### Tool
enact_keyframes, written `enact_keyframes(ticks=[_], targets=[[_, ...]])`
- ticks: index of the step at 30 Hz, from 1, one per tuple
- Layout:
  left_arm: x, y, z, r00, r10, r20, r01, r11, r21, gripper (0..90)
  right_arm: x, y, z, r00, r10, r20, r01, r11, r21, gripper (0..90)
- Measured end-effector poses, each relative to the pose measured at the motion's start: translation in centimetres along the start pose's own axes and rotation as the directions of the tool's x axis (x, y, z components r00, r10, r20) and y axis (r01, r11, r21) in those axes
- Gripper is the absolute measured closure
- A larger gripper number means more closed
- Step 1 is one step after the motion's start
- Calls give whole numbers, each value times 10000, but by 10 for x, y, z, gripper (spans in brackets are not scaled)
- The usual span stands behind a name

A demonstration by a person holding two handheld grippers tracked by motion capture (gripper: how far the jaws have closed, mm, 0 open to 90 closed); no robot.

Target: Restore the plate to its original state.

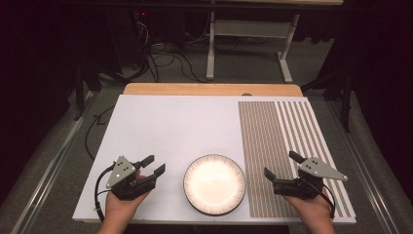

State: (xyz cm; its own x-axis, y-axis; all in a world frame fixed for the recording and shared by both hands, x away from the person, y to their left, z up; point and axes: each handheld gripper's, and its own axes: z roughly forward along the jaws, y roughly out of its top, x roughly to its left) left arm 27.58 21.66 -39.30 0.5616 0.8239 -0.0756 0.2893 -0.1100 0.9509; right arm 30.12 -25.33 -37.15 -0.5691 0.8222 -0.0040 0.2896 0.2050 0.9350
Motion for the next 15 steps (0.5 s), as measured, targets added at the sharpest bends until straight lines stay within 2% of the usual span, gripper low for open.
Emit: enact_keyframes(ticks=[6, 10, 11, 14, 15], targets=[[5, 1, -4, 9998, 62, -210, -67, 9998, -196, 373, 0, 0, 0, 10000, -45, 0, 45, 10000, -3, 8], [7, 1, -4, 9990, -78, -450, 66, 9996, -285, 248, 1, 0, 1, 10000, -70, 8, 70, 10000, 1, 8], [7, 1, -4, 9980, -44, -626, 30, 9997, -229, 213, 1, 0, 1, 10000, -51, -18, 51, 10000, -15, 9], [8, 2, -3, 9947, -83, -1026, 75, 9999, -85, 85, 2, 0, 2, 10000, -80, -9, 80, 10000, -18, 13], [8, 2, -3, 9947, -83, -1026, 75, 9999, -85, 20, 2, 0, 2, 10000, -80, -9, 80, 10000, -18, 13]])
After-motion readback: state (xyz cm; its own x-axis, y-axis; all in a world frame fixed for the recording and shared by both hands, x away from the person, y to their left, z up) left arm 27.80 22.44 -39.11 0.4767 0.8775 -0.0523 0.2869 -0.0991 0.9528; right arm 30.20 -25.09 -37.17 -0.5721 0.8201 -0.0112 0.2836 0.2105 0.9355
